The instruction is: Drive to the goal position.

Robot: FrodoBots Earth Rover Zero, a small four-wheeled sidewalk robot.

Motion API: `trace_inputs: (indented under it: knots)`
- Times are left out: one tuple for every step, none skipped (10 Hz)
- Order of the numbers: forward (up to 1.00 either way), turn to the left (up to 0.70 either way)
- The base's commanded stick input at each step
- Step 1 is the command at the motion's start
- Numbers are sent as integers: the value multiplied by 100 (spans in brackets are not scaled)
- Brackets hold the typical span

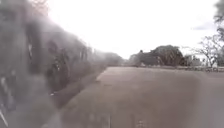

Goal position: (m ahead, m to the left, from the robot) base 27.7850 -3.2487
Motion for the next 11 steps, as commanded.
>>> trace_inputs:
  knots:
    - [100,0]
    - [100,0]
    - [100,0]
    - [100,0]
    - [100,0]
    - [100,0]
    - [100,0]
    - [100,0]
    - [100,0]
    - [100,0]
    - [100,0]
